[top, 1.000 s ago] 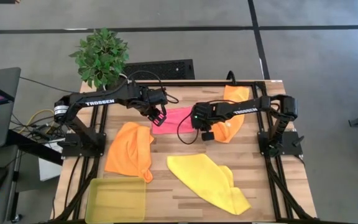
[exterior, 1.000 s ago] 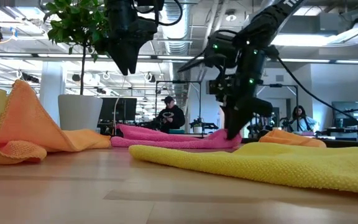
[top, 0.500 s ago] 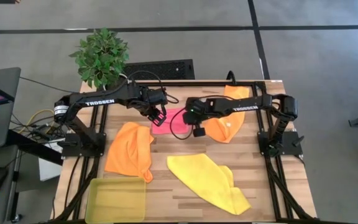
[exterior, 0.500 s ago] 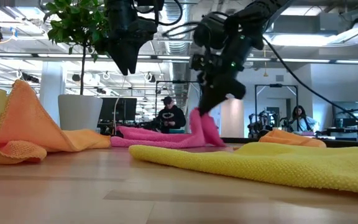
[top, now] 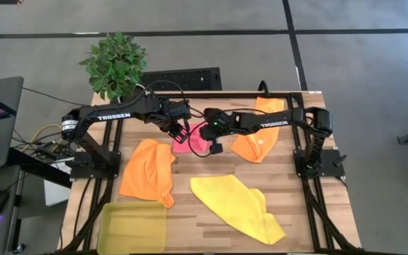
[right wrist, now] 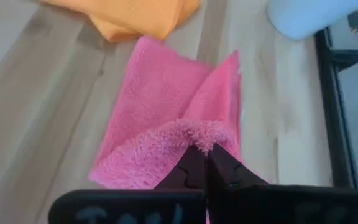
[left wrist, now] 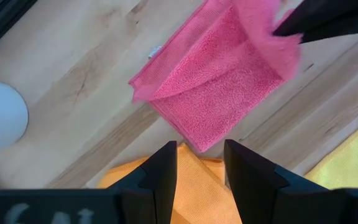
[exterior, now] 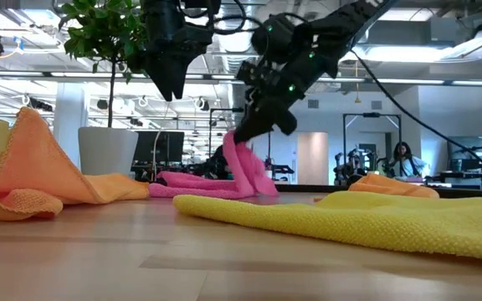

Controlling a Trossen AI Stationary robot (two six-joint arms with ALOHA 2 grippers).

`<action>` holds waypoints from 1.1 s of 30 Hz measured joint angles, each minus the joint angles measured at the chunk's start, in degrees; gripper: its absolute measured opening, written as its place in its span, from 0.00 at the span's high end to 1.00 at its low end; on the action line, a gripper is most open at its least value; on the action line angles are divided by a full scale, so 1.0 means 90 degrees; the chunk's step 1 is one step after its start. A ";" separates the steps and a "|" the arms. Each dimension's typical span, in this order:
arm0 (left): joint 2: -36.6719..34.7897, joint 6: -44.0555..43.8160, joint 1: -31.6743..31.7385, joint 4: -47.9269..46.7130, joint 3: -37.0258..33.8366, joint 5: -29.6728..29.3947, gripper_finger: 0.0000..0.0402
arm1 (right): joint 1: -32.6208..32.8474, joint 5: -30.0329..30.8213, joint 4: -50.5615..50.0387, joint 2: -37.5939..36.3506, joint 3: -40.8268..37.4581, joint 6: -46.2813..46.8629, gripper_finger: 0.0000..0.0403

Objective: Fold microfiber towels
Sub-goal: Fold the pink microfiber towel

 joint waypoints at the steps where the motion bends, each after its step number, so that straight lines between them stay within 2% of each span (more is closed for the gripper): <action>1: 0.0000 -0.0008 0.0000 0.0000 0.0000 0.0005 0.69 | 0.0000 0.0011 -0.0130 0.0072 0.0054 -0.0063 0.98; 4: 0.0000 -0.0071 0.0000 -0.0005 0.0002 0.0015 0.69 | 0.0002 0.0019 -0.0126 0.0304 0.0343 -0.0231 0.98; 11: -0.0005 -0.0171 0.0000 0.0003 0.0002 0.0017 0.69 | 0.0038 0.0005 -0.0124 0.0293 0.0744 -0.0801 0.98; 17: -0.0065 -0.0289 0.0000 0.0022 0.0002 0.0019 0.69 | 0.0064 -0.0610 -0.0071 0.0291 0.0803 -0.1102 0.98; 21: -0.0196 -0.0353 0.0000 0.0022 0.0002 0.0015 0.69 | 0.0129 -0.0634 0.0133 0.0291 0.0803 -0.1531 0.98; 24: -0.0313 -0.0362 0.0000 0.0022 0.0002 0.0000 0.69 | 0.0130 -0.0652 0.0504 0.0449 0.0855 -0.1557 0.98; 26: -0.0378 -0.0417 0.0000 0.0025 0.0002 -0.0069 0.69 | 0.0123 -0.0646 0.0302 0.0514 0.0835 -0.1562 0.98; 29: -0.0453 -0.0466 0.0000 0.0019 0.0002 -0.0128 0.69 | 0.0112 -0.0628 0.0738 0.0737 0.0887 -0.1561 0.98; 33: -0.0476 -0.0476 0.0000 0.0000 0.0002 -0.0136 0.69 | 0.0128 -0.0432 0.0695 0.0845 0.0923 -0.1529 0.96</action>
